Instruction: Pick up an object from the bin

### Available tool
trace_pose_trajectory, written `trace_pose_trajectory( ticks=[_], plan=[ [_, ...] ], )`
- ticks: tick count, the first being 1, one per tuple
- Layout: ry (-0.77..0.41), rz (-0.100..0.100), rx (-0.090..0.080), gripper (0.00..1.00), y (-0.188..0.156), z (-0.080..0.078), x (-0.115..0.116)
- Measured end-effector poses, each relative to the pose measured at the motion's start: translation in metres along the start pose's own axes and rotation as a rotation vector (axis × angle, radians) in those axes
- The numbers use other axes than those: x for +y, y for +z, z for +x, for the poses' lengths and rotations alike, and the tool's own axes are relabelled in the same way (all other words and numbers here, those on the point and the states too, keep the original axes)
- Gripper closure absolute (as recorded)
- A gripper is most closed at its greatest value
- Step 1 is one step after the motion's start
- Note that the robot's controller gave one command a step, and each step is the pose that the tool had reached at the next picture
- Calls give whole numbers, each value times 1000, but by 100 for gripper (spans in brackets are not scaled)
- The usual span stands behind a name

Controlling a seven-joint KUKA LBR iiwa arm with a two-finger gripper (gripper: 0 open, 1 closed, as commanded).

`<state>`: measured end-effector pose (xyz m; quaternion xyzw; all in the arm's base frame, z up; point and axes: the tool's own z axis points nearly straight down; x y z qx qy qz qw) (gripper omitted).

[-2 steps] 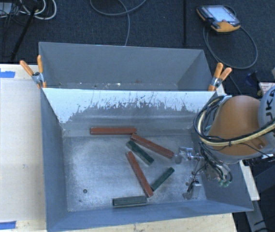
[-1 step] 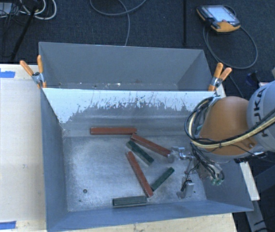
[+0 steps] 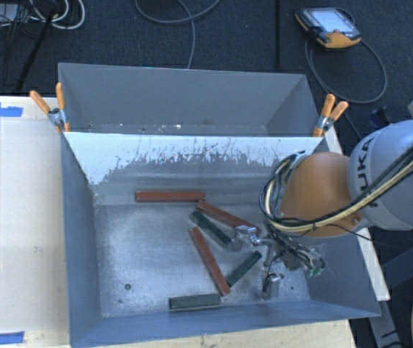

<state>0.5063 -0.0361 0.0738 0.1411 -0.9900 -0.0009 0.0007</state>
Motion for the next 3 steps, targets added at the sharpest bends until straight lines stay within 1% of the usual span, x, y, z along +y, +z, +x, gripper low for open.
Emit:
trace_pose_trajectory(
  ticks=[1,2,3],
  plan=[
    [-216,1,-2,100,4,-20,8],
    [-217,1,-2,100,4,-20,8],
    [-253,1,-2,100,-153,13,21]
  ],
)
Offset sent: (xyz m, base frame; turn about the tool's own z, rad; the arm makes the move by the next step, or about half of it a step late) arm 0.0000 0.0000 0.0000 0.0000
